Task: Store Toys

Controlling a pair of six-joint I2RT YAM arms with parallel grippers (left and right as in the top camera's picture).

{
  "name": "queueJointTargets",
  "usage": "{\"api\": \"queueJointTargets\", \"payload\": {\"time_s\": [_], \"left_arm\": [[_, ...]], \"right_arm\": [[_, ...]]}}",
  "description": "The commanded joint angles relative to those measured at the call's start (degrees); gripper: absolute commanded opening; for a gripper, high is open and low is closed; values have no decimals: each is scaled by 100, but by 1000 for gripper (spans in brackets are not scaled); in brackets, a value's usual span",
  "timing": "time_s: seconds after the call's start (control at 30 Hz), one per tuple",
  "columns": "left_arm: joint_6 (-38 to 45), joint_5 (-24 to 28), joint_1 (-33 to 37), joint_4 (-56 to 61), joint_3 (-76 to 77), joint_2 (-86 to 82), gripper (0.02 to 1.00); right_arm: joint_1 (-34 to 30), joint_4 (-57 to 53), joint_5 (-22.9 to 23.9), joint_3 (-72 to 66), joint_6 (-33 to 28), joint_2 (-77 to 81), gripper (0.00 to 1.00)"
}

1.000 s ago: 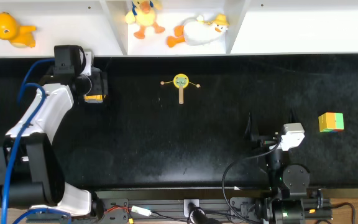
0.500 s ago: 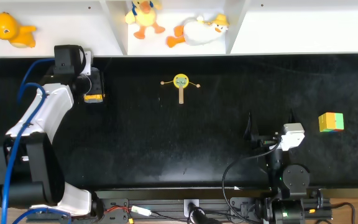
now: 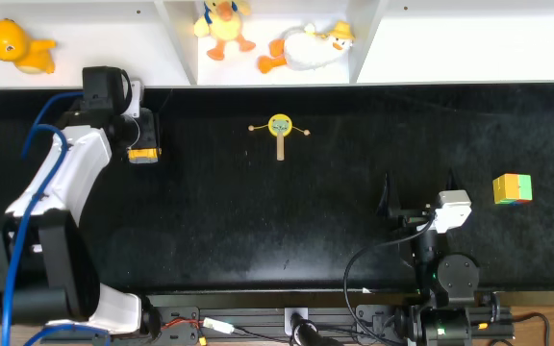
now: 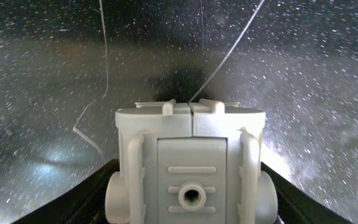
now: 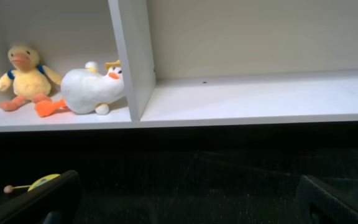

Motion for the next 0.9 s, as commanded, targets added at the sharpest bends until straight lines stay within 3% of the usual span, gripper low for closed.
{"api": "queueJointTargets", "payload": {"time_s": [0.03, 0.33, 0.9], "left_arm": [[-63, -70, -42, -92, 192, -610, 421], [-59, -544, -103, -24, 203, -1106, 419], [337, -688, -83, 1547, 203, -942, 364]], "right_arm": [[-7, 26, 57, -76, -28, -48, 996], [-7, 26, 57, -76, -28, -48, 996], [-7, 26, 57, -76, -28, -48, 996]]}}
